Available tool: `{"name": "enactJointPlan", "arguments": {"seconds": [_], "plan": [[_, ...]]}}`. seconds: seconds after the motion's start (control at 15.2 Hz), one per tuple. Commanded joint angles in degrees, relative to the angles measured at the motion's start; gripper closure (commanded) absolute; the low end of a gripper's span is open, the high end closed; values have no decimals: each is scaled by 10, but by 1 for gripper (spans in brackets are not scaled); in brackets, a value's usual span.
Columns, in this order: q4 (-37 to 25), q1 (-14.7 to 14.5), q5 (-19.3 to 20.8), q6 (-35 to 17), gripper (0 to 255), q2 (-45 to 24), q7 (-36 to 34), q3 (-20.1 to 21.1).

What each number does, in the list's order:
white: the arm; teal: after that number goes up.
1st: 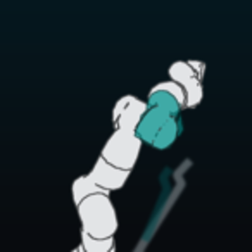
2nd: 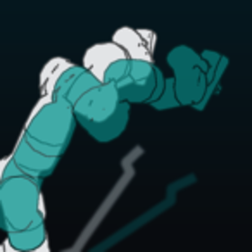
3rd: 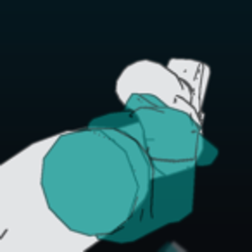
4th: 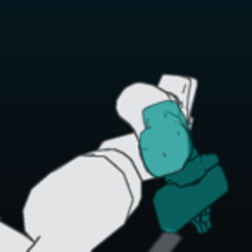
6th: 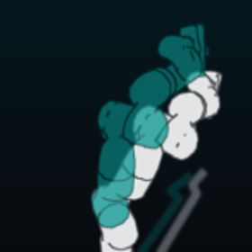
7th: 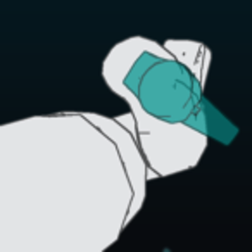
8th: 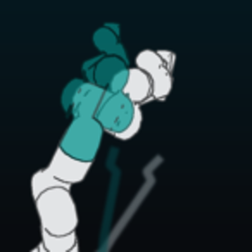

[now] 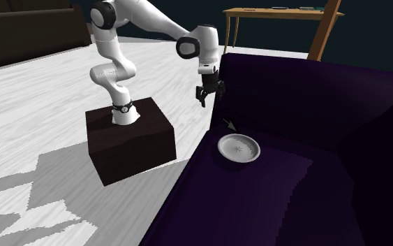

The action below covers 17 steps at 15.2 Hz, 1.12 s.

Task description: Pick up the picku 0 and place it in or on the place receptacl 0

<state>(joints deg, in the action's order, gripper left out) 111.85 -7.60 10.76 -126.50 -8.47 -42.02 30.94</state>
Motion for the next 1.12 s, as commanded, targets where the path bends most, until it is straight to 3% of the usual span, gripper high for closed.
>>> {"name": "enactJointPlan", "arguments": {"seconds": [0.0, 0.26, 0.73, 1.06], "plan": [[-39, -18, 40, 2, 0, -44, -37, -1], [-121, -60, 100, 15, 0, -124, -85, -13], [-112, -68, 124, -24, 0, -159, -99, -27], [-112, -68, 124, -24, 0, -159, -99, -27]]}}
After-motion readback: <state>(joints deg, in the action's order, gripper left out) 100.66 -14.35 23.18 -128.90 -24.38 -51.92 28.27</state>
